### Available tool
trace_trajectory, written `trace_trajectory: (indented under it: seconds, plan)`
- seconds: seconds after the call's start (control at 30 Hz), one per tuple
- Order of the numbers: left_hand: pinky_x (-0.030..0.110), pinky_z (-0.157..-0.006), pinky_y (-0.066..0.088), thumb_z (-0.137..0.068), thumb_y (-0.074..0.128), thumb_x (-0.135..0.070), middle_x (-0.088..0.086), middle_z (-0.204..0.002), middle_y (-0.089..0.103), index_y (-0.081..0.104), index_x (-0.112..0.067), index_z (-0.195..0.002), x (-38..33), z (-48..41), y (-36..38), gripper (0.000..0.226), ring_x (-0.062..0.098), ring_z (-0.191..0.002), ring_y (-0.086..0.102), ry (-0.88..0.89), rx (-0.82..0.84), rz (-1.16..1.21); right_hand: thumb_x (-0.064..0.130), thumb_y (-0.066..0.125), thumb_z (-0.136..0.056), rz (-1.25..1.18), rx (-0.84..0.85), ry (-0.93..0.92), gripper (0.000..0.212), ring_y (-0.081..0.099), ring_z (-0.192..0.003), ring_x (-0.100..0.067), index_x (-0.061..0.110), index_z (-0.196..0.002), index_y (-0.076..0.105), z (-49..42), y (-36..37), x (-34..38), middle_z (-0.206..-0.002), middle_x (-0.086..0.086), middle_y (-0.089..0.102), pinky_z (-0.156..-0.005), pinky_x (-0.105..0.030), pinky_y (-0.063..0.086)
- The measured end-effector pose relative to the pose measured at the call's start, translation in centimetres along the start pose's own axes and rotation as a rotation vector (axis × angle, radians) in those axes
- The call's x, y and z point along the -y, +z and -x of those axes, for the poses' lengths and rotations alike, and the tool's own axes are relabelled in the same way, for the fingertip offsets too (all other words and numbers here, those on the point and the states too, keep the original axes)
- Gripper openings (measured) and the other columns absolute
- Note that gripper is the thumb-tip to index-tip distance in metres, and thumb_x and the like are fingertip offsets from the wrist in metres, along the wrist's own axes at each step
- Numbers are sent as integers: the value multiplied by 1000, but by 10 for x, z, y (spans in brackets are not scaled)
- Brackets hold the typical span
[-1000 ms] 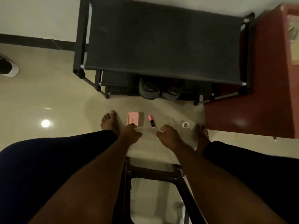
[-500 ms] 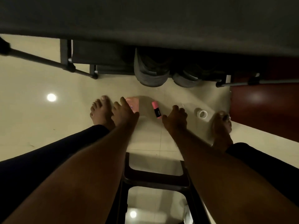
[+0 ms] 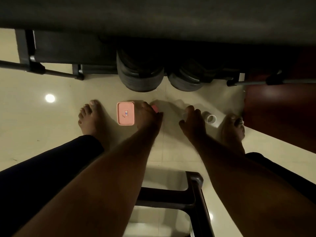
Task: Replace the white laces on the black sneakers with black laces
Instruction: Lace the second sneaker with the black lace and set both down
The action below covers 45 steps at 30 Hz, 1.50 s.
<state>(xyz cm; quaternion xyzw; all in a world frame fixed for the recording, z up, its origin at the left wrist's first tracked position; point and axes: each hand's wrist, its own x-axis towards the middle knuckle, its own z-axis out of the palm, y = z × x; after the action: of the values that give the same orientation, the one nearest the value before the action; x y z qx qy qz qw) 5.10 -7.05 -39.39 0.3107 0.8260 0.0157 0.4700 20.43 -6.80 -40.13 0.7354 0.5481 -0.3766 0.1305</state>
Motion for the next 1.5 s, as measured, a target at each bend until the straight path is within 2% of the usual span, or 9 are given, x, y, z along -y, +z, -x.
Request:
trace_trajectory:
  seconds: [0.13, 0.23, 0.37, 0.47, 0.57, 0.77, 1.07, 1.2, 1.5]
  plan:
    - [25, -80, 41, -99, 55, -31, 3, -111, 59, 52, -10, -123, -7, -6, 8, 32, 17, -93, 51, -32, 17, -118, 9, 63, -82, -131, -141, 152, 38, 52, -105, -24, 7, -117, 49, 12, -23, -23, -117, -8, 48, -78, -28, 42]
    - [25, -78, 37, -102, 50, -32, 4, -97, 55, 55, -7, -117, -8, -7, 14, 30, 15, -91, 53, 17, 46, -184, 47, 50, -84, 100, -269, 286, 52, 41, -133, -32, 17, -127, 48, 18, -46, -42, -140, -12, 48, -102, -34, 33]
    - [27, -71, 42, -95, 61, -26, 2, -90, 52, 53, -6, -116, -6, -4, 14, 30, 19, -85, 57, 86, 142, -190, 71, 36, -83, 202, -182, 360, 69, 21, -148, -41, 31, -139, 40, 8, -36, -71, -159, -17, 30, -116, -54, 23]
    - [23, -58, 39, -91, 66, -23, 3, -87, 54, 49, -9, -108, -5, 1, 10, 28, 20, -79, 56, 175, 247, -229, 61, 23, -97, 197, -103, 397, 62, 24, -148, -38, 26, -145, 41, 18, -65, -51, -159, -15, 29, -114, -39, 14]
    - [23, -54, 39, -89, 68, -23, 5, -89, 57, 49, -8, -108, -10, 11, 0, 31, 21, -80, 58, 194, 330, -252, 26, 40, -108, -77, 152, 429, 44, 40, -139, -30, 3, -146, 36, 37, -100, 23, -151, -15, 43, -91, -23, 26]
    - [43, -77, 59, -86, 70, -20, 17, -101, 66, 56, -2, -112, -40, 49, -42, 35, 34, -90, 67, 149, 376, -259, 46, 68, -82, -314, 155, 380, 51, 69, -100, -34, 8, -116, 63, 29, -62, -1, -108, -13, 72, -86, -37, 57]
    - [42, -73, 61, -91, 60, -14, 19, -86, 73, 70, 2, -91, -97, 169, -175, 19, 33, -77, 72, 232, 392, -125, 27, 70, -85, -429, 163, 98, 27, 60, -61, -25, 10, -94, 52, 149, -212, 105, -78, -8, 57, -42, -21, 36]
    - [29, -58, 54, -89, 59, -3, 14, -75, 63, 70, 2, -95, -112, 212, -207, 13, 24, -62, 62, 268, 335, 80, 21, 64, -90, -502, 141, -44, 27, 52, -41, -19, 13, -64, 56, 194, -243, 119, -62, -13, 58, -46, -25, 42]
    - [42, -70, 60, -94, 44, 4, 16, -84, 68, 67, -6, -95, -119, 324, -200, 25, 26, -74, 68, 628, 186, 331, 21, 57, -96, -1045, -54, -135, 26, 56, -46, -13, 3, -115, 59, 298, -264, 93, -82, -11, 65, -44, -25, 35]
